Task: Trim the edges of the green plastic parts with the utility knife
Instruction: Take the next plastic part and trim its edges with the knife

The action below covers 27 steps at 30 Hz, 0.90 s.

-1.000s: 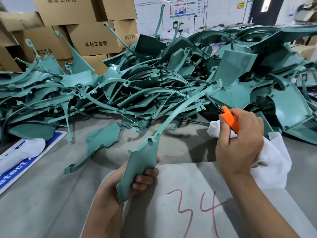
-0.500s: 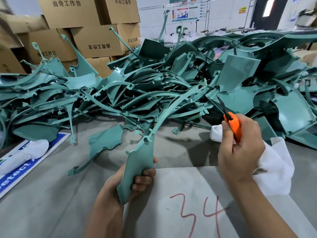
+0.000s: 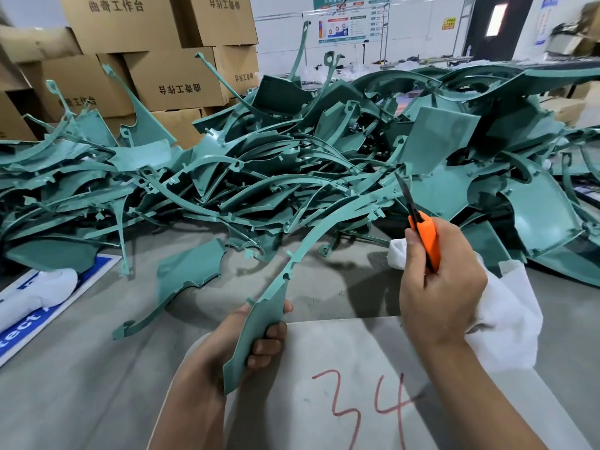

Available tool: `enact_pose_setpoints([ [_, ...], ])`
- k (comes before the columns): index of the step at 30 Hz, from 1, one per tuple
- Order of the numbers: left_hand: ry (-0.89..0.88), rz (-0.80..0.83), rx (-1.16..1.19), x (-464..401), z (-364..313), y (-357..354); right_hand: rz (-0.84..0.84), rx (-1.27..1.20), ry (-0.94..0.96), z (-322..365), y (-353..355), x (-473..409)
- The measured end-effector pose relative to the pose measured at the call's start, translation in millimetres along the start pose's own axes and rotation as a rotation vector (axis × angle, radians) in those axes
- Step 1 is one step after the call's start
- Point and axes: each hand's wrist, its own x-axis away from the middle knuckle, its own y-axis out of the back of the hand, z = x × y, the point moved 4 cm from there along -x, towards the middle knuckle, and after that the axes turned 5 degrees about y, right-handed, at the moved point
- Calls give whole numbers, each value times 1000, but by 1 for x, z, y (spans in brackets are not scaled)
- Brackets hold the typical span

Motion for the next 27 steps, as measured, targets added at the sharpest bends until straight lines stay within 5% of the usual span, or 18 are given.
enact_pose_setpoints([
  [16, 20, 84, 68, 3, 0, -3, 116, 19, 26, -2, -6, 3],
  [27, -109, 72, 92, 1, -2, -7, 514, -351, 131, 32, -28, 25],
])
